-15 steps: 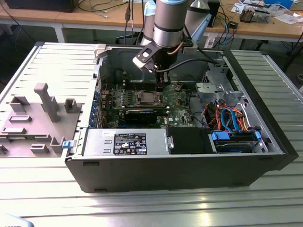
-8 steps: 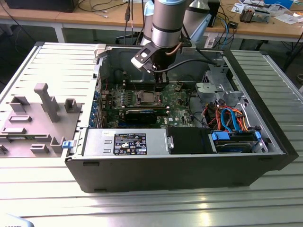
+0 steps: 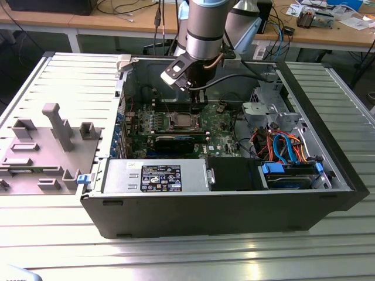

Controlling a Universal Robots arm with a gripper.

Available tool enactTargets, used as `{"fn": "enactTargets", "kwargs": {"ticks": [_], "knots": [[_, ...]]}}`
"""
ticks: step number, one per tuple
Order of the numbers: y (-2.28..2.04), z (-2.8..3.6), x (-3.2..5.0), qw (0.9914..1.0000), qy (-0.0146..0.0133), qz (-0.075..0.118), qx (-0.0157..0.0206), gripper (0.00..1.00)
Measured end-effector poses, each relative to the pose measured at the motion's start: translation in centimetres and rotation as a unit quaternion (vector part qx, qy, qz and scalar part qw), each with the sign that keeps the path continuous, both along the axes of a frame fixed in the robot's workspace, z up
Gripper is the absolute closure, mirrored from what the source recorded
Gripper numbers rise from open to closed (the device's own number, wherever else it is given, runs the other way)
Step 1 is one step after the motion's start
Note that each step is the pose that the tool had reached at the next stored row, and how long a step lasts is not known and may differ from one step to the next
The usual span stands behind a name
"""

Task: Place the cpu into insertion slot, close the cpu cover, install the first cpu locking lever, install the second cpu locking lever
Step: 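Close the cpu cover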

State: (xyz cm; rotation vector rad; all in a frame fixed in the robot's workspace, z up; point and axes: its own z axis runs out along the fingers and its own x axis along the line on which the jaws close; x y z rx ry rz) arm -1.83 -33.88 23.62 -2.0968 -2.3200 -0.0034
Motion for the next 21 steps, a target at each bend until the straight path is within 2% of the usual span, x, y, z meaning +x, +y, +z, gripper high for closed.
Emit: {"fn": "enactTargets", "kwargs": {"ticks": [21], "knots": [[0.0,-0.64,-0.67,1.0,0.0,0.0,0.0,0.89]]}}
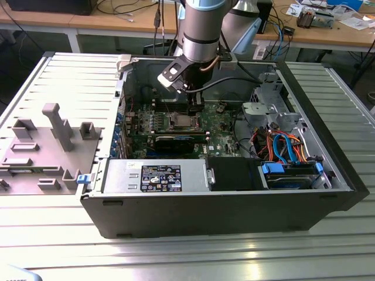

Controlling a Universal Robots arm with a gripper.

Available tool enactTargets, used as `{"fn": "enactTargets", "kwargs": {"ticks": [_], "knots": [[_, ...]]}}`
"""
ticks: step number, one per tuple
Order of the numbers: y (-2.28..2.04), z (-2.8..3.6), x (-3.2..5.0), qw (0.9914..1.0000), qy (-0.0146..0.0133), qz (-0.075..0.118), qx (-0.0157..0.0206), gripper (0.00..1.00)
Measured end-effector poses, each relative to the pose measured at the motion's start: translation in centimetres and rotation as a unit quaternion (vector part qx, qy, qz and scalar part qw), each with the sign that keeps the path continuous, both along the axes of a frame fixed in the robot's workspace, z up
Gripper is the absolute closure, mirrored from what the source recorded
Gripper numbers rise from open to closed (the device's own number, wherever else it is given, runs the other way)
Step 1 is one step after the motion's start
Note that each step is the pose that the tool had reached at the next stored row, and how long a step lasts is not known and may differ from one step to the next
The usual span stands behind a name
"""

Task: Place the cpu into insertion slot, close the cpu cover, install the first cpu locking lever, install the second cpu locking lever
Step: 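Close the cpu cover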

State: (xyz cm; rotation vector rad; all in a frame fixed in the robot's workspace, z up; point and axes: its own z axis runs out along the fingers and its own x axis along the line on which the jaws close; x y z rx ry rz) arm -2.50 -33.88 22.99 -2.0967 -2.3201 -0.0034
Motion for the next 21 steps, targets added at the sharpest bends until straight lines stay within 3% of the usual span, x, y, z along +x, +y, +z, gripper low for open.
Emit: {"fn": "enactTargets", "kwargs": {"ticks": [21], "knots": [[0.0,-0.65,-0.15,1.0,0.0,0.0,0.0,0.89]]}}
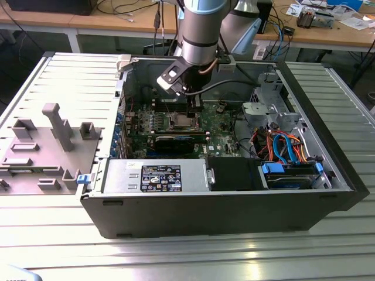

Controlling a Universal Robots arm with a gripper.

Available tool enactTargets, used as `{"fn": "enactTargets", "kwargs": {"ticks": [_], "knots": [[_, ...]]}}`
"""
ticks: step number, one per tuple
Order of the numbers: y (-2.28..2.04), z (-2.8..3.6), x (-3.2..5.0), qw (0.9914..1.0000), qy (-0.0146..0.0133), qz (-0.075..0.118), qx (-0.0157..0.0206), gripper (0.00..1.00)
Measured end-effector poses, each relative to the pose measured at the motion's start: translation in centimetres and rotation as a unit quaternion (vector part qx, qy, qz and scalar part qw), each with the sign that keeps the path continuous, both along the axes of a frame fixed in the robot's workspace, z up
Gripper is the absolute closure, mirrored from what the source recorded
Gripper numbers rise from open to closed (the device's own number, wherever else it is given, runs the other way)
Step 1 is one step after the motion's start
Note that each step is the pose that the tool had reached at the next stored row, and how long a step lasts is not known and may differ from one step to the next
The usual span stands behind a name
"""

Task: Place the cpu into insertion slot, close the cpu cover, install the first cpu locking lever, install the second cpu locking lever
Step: 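Close the cpu cover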

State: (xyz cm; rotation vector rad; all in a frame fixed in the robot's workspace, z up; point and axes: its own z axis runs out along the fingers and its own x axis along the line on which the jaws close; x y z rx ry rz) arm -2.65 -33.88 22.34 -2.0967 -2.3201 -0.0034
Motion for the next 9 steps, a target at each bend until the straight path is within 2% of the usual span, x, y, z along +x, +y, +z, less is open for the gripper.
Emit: {"fn": "enactTargets", "kwargs": {"ticks": [9], "knots": [[0.0,-0.28,-0.01,1.0,0.0,0.0,0.0,0.89]]}}
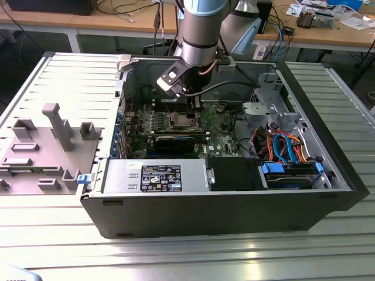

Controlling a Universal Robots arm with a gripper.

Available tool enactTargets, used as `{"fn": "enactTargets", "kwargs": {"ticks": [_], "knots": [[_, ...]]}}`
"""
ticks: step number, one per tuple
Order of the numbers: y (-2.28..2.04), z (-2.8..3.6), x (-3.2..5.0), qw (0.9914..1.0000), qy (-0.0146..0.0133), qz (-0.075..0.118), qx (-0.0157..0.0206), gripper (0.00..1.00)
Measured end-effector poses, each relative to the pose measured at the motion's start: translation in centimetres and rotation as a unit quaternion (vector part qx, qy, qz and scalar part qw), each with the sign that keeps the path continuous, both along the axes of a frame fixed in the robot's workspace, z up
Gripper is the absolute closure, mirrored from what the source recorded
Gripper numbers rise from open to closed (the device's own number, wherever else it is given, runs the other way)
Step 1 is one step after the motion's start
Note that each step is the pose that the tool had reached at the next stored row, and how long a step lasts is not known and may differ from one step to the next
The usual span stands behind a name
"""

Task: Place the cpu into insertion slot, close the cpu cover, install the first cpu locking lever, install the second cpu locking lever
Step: 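Close the cpu cover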

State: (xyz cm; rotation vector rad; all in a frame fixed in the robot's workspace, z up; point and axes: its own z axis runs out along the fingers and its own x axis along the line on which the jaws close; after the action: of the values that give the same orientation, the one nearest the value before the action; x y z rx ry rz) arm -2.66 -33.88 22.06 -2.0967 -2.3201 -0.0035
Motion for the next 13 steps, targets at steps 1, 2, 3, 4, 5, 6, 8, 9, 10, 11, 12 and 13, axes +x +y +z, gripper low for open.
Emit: {"fn": "enactTargets", "kwargs": {"ticks": [1,2,3,4,5,6,8,9,10,11,12,13], "knots": [[0.0,-0.03,0.0,1.0,0.0,0.0,0.0,0.89],[0.0,-0.06,-0.01,1.0,0.0,0.0,0.0,0.89],[0.0,-0.09,-0.01,1.0,0.0,0.0,0.0,0.89],[0.01,-0.13,-0.02,1.0,0.0,0.0,0.0001,0.89],[0.0,-0.21,-0.03,1.0,0.0,0.0,0.0,0.89],[0.0,-0.28,-0.05,1.0,0.0,0.0,0.0,0.89],[0.0,-0.37,-0.07,1.0,0.0,0.0,0.0,0.89],[0.0,-0.44,-0.09,1.0,0.0,0.0,0.0,0.89],[0.0,-0.5,-0.13,1.0,0.0,0.0,0.0,0.89],[0.0,-0.57,-0.26,1.0,0.0,0.0,-0.0001,0.89],[0.0,-0.61,-0.7,1.0,0.0,0.0,0.0001,0.89],[0.0,-0.61,-1.23,1.0,-0.0005,0.0,0.0001,0.89]]}}
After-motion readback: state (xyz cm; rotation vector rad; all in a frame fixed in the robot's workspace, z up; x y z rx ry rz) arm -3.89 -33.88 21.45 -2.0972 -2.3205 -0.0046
